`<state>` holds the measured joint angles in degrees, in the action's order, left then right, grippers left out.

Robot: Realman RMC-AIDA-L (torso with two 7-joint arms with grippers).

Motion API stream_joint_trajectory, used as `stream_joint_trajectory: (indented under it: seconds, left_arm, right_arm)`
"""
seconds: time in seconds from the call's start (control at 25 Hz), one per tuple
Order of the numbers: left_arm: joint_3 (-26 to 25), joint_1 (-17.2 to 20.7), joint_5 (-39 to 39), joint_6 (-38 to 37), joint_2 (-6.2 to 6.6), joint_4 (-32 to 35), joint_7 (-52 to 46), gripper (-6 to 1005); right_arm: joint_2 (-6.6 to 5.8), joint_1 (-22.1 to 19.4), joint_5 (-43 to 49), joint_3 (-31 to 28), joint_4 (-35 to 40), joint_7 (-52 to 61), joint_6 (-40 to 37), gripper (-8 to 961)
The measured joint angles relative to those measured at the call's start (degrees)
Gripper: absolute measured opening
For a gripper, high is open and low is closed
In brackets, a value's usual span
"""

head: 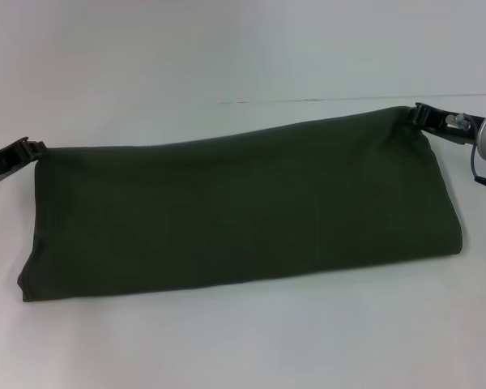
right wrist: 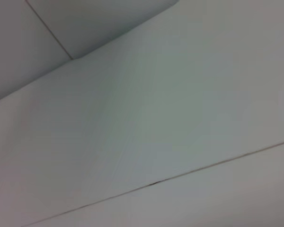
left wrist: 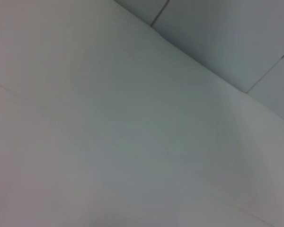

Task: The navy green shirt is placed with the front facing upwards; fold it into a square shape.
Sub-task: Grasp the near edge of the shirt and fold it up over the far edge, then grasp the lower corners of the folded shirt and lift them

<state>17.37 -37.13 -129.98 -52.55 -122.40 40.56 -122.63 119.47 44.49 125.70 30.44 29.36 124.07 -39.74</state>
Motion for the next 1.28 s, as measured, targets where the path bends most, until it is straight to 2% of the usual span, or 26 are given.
stream_joint_trajectory:
  seconds: [0.48,0.68,0.8,0.92,1.16,1.28]
  left_arm:
    - [1.6,0.3,3.9,4.7,-1.26,-0.8,1.3,32]
    - [1.7,0.6,6.4,5.4,-1.34,-2.0,2.3,202]
    - [1.7,1.0,7.3,4.8,-1.24,-2.2,2.7,323]
    - [1.9,1.6,8.8,2.4,-1.02,-2.2,3.9,343]
    - [1.9,3.7,14.8,-7.2,-0.71,-1.9,10.7,382]
    - [1.5,4.8,15.6,-11.8,-0.19,-1.3,10.0,429]
  right_arm:
    - [0.05,-0.2,-5.5,0.8,-1.7,-4.6,2.0,179]
    - [0.06,-0.9,-8.8,0.8,-2.0,-6.5,1.9,187]
    - [0.04,-1.7,-11.5,0.7,-2.0,-6.9,1.7,306]
    - [-0.19,-2.8,-14.6,0.8,-2.0,-7.4,1.5,426]
    - [-0.84,-4.4,-18.3,0.2,-1.3,-8.4,0.8,711]
    - [-1.83,-6.3,-23.0,0.1,-0.9,-9.8,-2.7,818]
